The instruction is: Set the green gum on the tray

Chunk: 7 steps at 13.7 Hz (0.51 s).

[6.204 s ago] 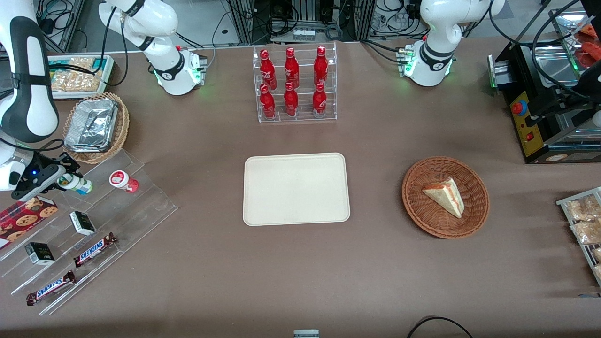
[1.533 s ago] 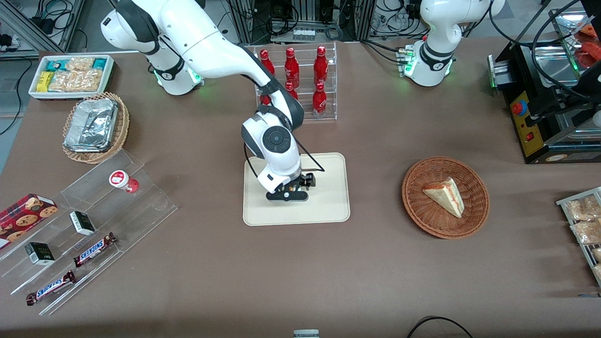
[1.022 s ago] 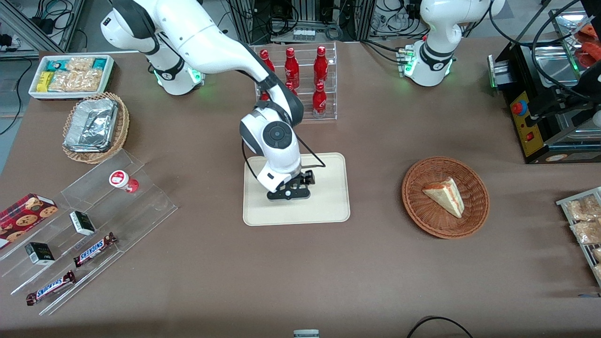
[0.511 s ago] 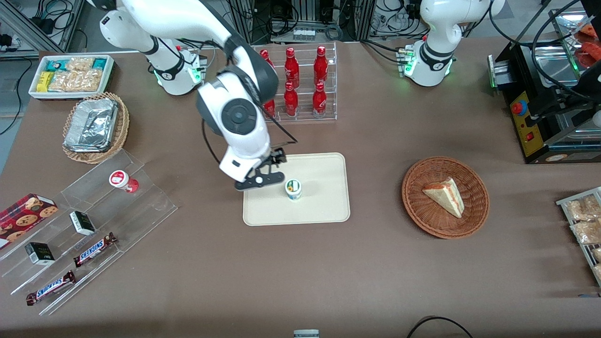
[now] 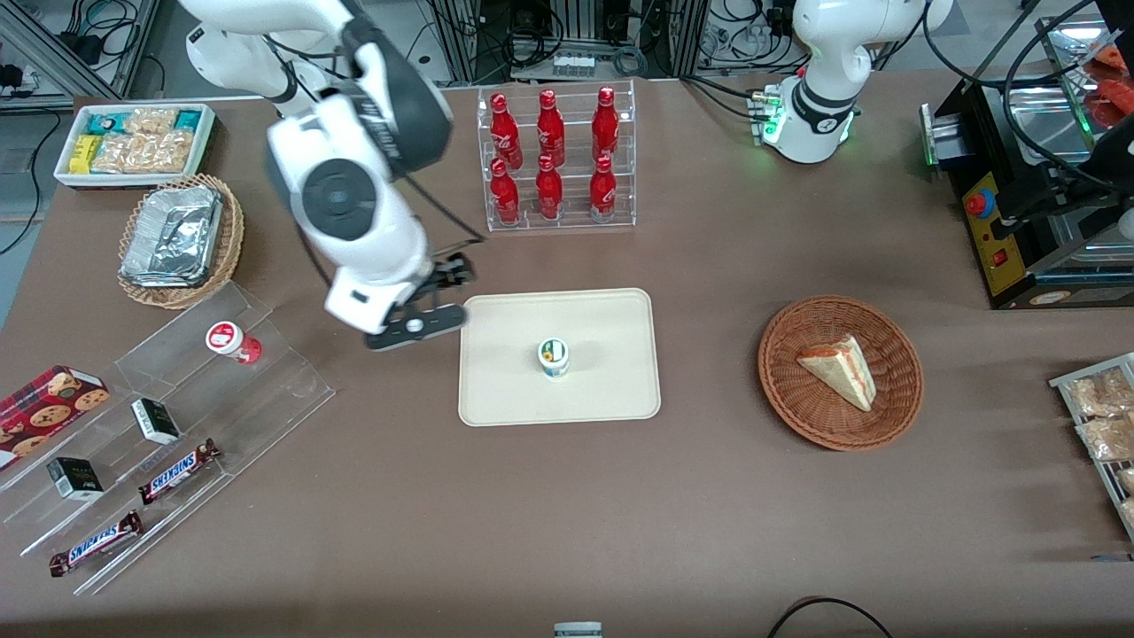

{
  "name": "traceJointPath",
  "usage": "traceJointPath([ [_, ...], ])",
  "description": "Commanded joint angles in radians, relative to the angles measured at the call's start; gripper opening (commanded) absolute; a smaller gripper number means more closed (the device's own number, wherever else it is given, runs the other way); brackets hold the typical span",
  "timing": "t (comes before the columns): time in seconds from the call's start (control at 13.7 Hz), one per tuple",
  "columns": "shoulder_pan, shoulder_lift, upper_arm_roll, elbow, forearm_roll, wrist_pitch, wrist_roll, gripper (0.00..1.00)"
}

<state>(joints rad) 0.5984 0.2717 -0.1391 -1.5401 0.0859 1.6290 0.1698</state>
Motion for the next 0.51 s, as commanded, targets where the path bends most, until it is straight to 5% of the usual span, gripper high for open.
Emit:
traceJointPath([
  [0.0,-0.096,-0.058,0.009,-0.029,-0.009,-0.034,-0.116,1.0],
  [0.44,-0.317,-0.163,0.022,-0.13,-0.009,-0.024,-0.154,1.0],
])
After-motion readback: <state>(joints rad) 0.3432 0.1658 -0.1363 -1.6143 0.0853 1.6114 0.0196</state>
